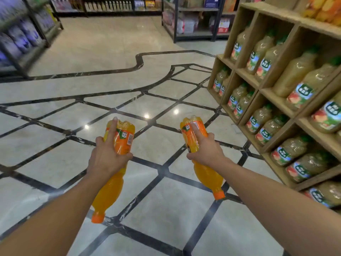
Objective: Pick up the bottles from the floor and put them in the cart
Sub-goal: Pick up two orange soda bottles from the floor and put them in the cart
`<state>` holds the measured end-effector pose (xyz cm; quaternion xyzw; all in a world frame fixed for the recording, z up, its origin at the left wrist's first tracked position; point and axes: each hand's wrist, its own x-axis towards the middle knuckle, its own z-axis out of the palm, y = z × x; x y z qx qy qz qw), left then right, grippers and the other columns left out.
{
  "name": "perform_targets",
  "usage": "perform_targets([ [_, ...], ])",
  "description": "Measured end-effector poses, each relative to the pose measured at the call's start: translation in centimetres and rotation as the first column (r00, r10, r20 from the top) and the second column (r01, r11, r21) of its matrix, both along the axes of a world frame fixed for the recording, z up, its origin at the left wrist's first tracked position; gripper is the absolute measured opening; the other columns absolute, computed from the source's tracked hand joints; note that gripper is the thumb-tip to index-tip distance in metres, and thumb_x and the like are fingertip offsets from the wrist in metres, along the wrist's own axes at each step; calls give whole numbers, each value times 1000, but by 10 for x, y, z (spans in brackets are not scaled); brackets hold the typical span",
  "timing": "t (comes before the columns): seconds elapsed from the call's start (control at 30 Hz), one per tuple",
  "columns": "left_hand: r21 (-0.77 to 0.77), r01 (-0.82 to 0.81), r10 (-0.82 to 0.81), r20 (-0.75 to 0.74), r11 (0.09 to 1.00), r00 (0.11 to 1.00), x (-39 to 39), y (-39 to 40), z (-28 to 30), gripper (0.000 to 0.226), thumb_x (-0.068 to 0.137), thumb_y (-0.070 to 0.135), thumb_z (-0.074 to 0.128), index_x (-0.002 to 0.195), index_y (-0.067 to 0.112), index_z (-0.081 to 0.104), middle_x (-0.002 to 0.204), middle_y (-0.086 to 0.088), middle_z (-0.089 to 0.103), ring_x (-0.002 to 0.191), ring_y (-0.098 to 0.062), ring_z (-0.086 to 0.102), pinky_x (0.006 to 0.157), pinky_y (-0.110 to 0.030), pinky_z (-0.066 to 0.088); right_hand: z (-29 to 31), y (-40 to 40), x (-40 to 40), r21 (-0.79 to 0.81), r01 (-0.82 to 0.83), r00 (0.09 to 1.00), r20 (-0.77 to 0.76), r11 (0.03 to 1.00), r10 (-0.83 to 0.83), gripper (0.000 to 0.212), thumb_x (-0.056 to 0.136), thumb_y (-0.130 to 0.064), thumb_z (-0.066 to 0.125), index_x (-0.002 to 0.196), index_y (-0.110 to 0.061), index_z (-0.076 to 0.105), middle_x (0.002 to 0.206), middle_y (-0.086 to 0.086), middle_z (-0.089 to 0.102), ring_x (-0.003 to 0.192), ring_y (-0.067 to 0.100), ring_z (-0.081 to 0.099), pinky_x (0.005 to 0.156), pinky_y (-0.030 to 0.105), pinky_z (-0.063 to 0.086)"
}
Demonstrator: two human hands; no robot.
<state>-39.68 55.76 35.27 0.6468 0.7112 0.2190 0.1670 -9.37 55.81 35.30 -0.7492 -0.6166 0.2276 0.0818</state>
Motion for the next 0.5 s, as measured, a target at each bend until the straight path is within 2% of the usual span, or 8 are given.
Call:
perform_targets([
  [0.13, 9, -53, 53, -11, 999, 999, -28, -16, 129, 123, 79, 45, 83, 145, 65, -19, 143, -21, 37, 122, -48, 51, 88, -58, 50, 119, -6, -27, 14, -55, 998, -13, 998, 55, 117, 77, -46, 79, 139, -66, -18, 140, 13, 29, 119, 43, 47, 91, 52, 49],
  [0.37, 78, -189, 192, -25, 979, 981, -89, -52, 346, 124, 75, 49, 84, 145, 65, -17, 134, -22, 47, 116, -45, 54, 89, -59, 48, 335, -6, -90, 101, -189, 978, -74, 977, 197, 120, 73, -47, 81, 137, -68, -18, 144, 14, 27, 121, 43, 45, 92, 55, 48],
  [0.5, 107, -315, 320, -31, 943, 947, -118, -83, 451, 126, 72, 52, 85, 145, 65, -17, 136, -21, 49, 116, -45, 54, 90, -58, 47, 447, -6, -132, 178, -306, 946, -59, 935, 320, 119, 70, -50, 82, 141, -64, -13, 138, 16, 32, 117, 45, 48, 91, 54, 47],
])
